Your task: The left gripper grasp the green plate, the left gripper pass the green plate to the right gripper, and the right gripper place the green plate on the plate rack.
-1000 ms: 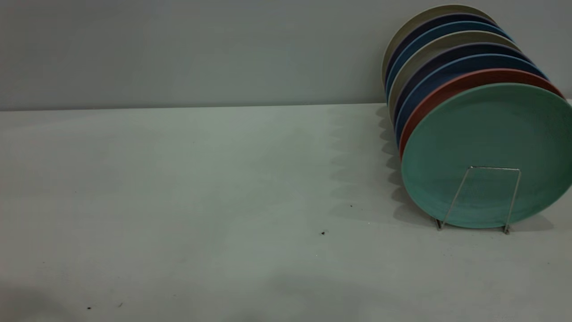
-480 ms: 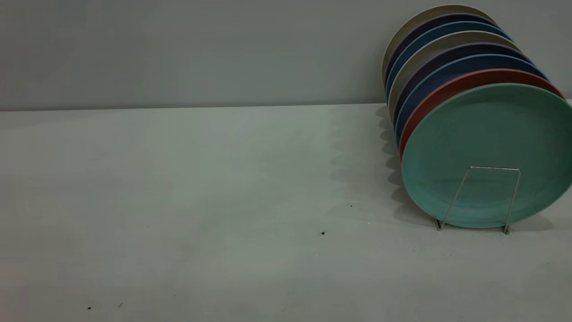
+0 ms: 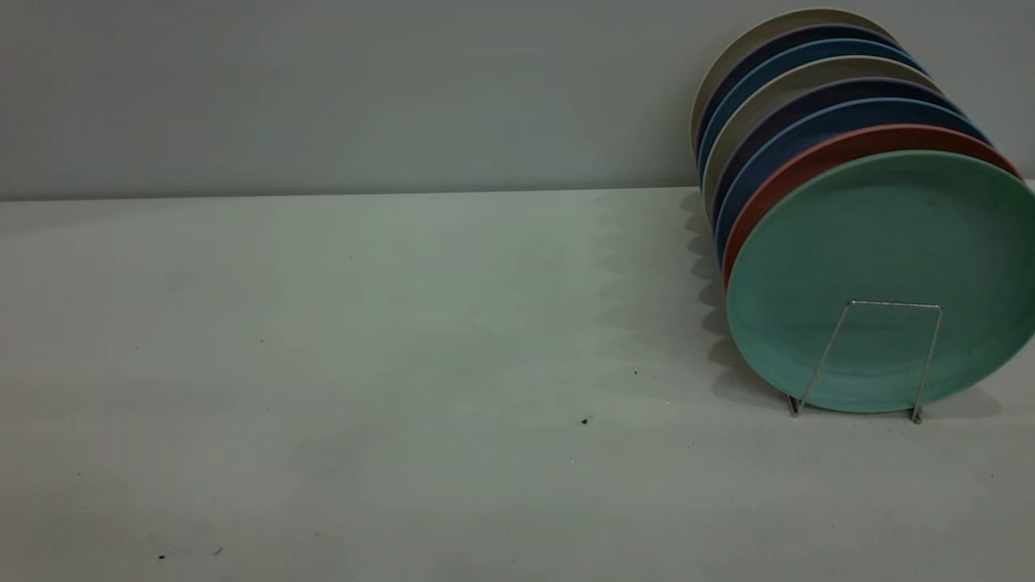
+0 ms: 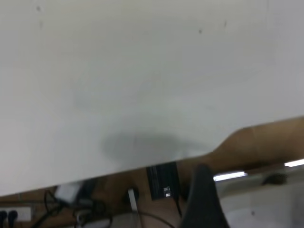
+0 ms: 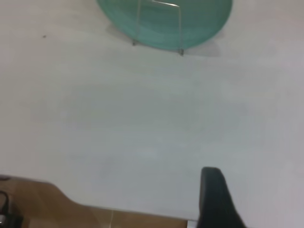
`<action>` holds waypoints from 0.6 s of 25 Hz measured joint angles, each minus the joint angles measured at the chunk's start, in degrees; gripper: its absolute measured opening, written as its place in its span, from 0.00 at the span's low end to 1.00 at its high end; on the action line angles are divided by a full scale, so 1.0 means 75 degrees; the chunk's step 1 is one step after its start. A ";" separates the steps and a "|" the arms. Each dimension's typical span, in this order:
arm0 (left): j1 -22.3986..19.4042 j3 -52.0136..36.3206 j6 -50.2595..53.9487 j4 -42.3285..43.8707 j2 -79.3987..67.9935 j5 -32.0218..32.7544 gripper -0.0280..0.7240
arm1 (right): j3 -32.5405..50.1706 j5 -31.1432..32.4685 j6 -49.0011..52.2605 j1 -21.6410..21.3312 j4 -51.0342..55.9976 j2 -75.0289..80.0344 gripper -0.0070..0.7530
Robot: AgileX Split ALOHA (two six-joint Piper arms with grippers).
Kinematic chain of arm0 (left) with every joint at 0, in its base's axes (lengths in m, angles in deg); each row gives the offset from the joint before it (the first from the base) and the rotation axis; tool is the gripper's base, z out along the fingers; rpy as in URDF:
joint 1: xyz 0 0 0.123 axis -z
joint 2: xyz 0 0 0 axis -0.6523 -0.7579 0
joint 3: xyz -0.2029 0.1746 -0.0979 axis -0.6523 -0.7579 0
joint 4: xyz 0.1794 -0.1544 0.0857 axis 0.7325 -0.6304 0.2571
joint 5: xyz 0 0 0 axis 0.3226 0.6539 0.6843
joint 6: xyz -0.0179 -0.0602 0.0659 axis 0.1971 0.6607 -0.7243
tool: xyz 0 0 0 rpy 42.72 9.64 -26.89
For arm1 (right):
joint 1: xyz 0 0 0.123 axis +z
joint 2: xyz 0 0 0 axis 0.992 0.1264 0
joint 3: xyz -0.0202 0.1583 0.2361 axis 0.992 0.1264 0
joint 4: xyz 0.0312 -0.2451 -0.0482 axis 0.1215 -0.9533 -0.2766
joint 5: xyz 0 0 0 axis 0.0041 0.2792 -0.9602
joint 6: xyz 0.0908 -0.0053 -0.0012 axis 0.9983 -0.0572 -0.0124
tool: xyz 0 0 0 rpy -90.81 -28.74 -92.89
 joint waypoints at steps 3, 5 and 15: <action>0.0000 -0.0013 0.0000 0.0000 0.0260 0.0299 0.79 | 0.0000 0.0000 0.0009 0.0041 0.0000 -0.0044 0.61; 0.0000 -0.0030 0.0000 0.0078 0.0466 0.0559 0.79 | 0.0000 0.0000 0.0009 0.0051 0.0000 -0.0052 0.61; 0.0175 -0.0188 0.0773 0.0657 0.2593 0.0613 0.79 | 0.0000 0.0000 0.0016 0.0054 -0.0007 -0.0052 0.61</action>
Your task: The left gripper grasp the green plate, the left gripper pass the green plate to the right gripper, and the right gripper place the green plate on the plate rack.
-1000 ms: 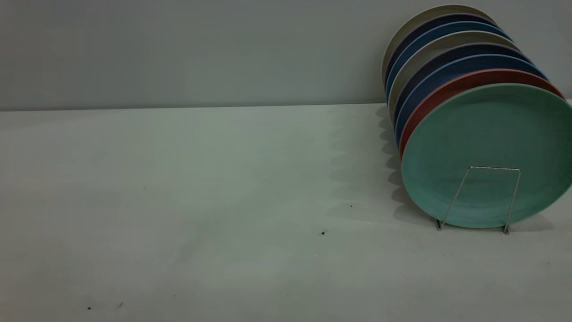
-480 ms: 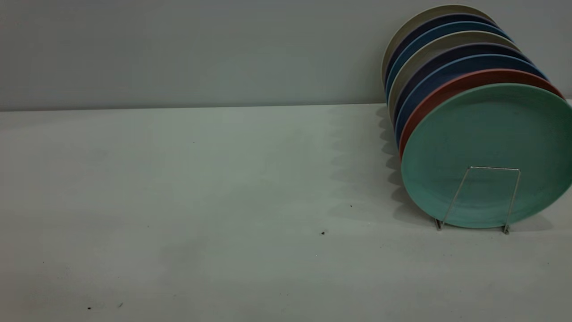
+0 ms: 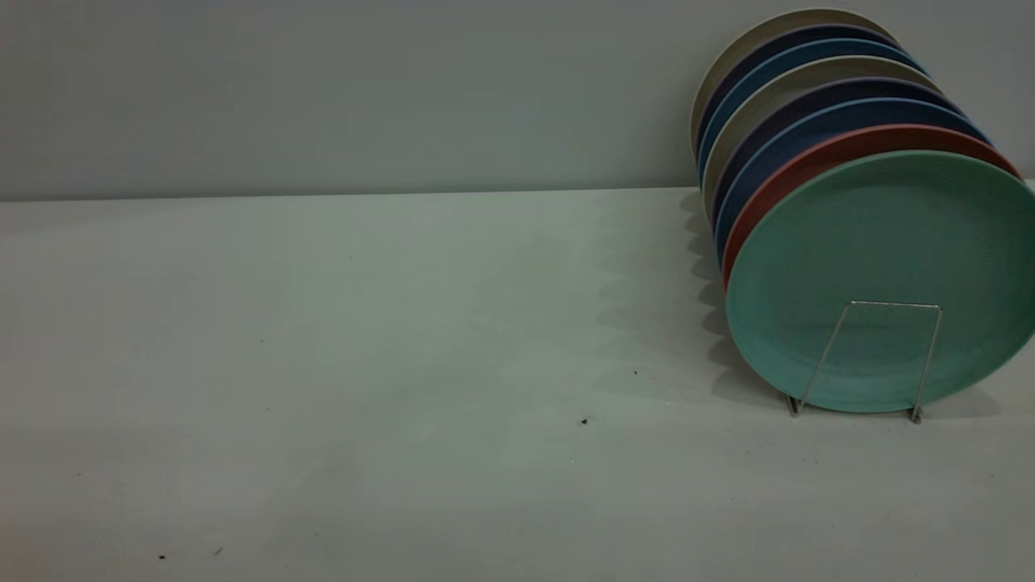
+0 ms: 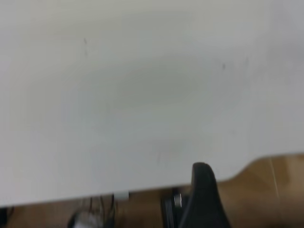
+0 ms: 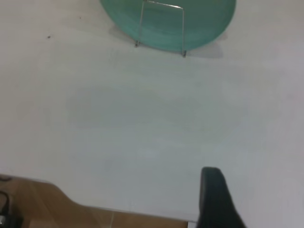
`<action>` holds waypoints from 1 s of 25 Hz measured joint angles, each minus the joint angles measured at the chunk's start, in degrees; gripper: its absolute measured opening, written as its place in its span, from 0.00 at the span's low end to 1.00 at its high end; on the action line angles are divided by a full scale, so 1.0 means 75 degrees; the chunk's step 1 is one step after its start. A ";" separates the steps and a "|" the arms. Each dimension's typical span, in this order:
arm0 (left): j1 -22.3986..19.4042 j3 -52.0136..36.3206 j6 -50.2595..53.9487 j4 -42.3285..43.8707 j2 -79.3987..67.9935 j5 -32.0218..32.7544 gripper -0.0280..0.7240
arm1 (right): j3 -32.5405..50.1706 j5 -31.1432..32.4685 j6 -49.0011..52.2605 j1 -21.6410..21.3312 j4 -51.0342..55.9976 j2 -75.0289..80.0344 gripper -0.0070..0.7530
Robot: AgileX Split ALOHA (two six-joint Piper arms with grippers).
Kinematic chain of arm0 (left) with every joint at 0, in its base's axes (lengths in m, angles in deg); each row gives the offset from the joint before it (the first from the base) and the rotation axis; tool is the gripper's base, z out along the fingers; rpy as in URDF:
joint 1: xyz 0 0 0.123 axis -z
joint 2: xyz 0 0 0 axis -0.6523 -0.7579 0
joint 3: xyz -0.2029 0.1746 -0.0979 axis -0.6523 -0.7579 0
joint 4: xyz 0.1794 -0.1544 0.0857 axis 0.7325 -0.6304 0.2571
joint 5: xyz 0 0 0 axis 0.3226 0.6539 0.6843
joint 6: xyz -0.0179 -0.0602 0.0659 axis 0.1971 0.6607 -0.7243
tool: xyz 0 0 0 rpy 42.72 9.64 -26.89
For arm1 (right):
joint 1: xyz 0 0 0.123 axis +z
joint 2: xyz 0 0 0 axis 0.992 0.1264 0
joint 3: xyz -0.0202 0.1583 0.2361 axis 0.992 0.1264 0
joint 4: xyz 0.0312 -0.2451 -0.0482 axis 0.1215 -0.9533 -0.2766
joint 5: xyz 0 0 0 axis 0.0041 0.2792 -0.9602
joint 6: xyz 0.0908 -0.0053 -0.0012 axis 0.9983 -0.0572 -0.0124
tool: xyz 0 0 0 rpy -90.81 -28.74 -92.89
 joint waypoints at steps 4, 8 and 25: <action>0.0000 0.0000 0.0028 0.0000 0.0846 0.0050 0.79 | 0.0000 0.0000 0.0000 -0.0161 0.0008 -0.0242 0.61; 0.0000 0.0000 0.0028 0.0000 0.1421 0.0108 0.79 | 0.0000 0.0000 0.0000 -0.0541 0.0008 -0.0821 0.61; -0.0027 0.0000 0.0037 0.0000 0.1686 0.0156 0.79 | 0.0000 0.0035 0.0006 -0.0550 0.0007 -0.1025 0.61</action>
